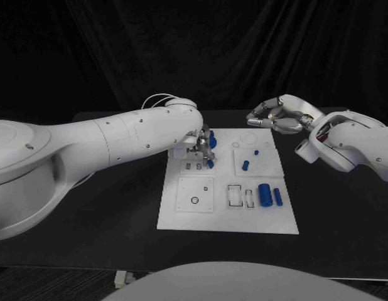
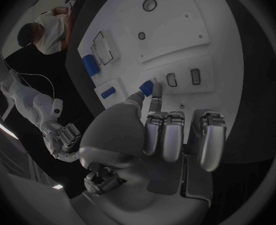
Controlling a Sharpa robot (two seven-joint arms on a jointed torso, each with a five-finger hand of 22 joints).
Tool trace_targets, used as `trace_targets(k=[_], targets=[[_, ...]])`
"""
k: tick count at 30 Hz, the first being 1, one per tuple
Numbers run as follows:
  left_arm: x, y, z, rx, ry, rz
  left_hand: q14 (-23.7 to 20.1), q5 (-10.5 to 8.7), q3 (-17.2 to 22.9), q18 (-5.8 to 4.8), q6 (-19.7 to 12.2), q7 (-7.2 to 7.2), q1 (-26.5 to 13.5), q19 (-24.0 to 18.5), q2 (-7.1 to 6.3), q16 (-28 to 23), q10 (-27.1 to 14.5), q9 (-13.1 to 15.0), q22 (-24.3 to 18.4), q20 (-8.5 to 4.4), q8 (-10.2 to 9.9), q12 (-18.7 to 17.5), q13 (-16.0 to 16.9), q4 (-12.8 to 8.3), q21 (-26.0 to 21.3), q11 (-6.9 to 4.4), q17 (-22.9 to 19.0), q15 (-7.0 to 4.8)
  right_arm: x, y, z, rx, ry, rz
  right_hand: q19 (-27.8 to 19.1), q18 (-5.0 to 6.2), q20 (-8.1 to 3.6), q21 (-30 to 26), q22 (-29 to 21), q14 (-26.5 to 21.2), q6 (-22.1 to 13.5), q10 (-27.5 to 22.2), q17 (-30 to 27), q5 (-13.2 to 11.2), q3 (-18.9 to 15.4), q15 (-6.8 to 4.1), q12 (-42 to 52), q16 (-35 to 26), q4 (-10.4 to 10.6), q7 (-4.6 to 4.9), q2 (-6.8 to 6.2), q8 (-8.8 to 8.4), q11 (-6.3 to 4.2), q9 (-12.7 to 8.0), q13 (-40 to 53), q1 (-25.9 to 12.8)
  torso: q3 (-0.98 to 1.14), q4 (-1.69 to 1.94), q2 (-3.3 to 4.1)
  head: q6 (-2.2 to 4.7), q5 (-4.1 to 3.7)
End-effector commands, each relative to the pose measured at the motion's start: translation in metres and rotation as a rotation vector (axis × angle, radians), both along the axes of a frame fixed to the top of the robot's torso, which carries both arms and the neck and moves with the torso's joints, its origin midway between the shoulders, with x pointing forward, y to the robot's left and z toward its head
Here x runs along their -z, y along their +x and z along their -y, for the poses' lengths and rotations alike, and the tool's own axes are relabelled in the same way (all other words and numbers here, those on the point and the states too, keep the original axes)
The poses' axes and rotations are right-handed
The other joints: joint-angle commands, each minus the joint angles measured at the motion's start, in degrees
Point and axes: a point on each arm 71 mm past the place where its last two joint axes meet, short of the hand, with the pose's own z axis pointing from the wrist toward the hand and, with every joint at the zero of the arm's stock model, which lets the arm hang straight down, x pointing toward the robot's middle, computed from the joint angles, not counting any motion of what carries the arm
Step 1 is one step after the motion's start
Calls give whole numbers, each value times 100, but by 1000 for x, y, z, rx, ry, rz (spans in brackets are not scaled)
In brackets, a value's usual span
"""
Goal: Assemble the parts on the task board
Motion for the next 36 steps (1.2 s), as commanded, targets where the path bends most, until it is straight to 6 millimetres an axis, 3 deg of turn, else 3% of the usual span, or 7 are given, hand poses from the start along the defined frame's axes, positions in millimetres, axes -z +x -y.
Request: trace_targets(k=[1,19,36], targets=[[1,-2,2,15,-17,-14,605,-52,46,-39,22,-6,41,354,-24,15,606,12,1203,-52,-34,20,1507,-1,-9,-29,1510,-39,2,0,0,3,-9,-16,304,97,39,-27,1319,420,9,541,908,19,-37,32,-5,-32,-14,10,35,-6,54,-5,1422,15,-3,1,7,-1,4],[1,0,2,14,-23,-11,605,-172,227,-38,79,-37,156,355,-106,15,606,89,1201,-76,-37,20,1507,-204,-17,-58,1510,-65,3,0,0,3,-12,-21,298,100,41,-36,1315,416,15,538,898,18,-44,35,-7,-37,-17,11,35,-3,57,-4,1418,23,-3,3,-2,-1,5],[0,0,3,17,-34,-6,605,-185,589,-31,59,-53,398,342,-238,15,606,234,1182,-108,-59,20,1507,-627,-39,-81,1510,-94,3,1,0,-1,-14,-26,255,118,51,-102,1290,394,25,518,836,21,-66,45,-19,-69,-37,18,33,-2,69,-6,1389,86,0,1,-7,-1,13]])
